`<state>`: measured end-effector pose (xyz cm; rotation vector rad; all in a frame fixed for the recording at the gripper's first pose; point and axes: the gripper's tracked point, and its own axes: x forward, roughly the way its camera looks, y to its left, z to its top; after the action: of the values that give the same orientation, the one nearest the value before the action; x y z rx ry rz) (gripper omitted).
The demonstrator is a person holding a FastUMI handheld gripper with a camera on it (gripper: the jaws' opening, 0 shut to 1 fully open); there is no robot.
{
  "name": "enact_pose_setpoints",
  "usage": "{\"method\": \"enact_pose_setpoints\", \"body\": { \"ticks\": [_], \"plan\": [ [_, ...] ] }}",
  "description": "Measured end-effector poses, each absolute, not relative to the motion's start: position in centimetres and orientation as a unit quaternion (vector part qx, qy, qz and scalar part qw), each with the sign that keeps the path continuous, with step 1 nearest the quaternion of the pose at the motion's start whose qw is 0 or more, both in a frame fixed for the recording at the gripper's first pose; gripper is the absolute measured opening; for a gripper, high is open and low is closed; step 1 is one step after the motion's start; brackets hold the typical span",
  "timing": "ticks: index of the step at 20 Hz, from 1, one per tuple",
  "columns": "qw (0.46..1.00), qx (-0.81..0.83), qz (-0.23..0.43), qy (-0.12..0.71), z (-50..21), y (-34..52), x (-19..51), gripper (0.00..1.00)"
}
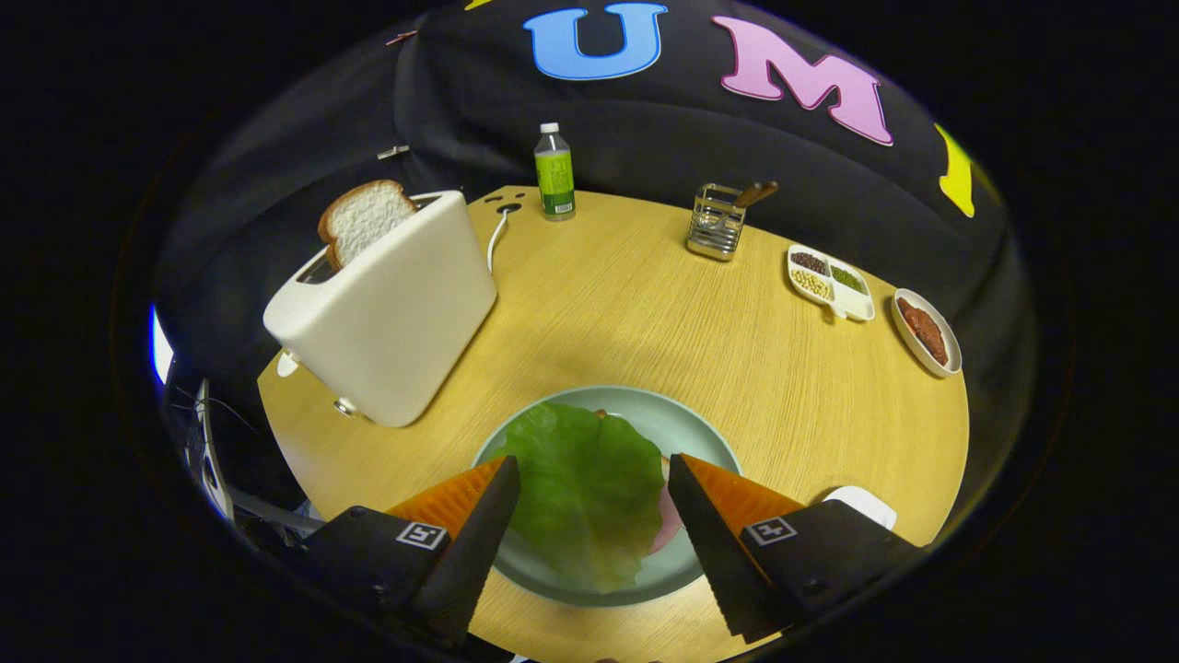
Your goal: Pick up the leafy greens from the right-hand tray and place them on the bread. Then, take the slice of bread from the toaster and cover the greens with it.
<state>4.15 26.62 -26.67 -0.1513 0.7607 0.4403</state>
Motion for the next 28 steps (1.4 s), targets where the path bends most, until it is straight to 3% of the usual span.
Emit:
{"method": "enact_pose_setpoints", "body": {
  "ticks": [14, 22, 28],
  "plan": [
    [0.927, -0.074, 0.31, 0.198, -10.2, 39.5, 6.6, 1.0],
    [0.912, -0.111, 0.347, 0.187, -10.4, 48.4, 7.2, 0.99],
    [0.909, -0.152, 0.319, 0.222, -15.1, 51.1, 9.0, 0.98]
  ]
}}
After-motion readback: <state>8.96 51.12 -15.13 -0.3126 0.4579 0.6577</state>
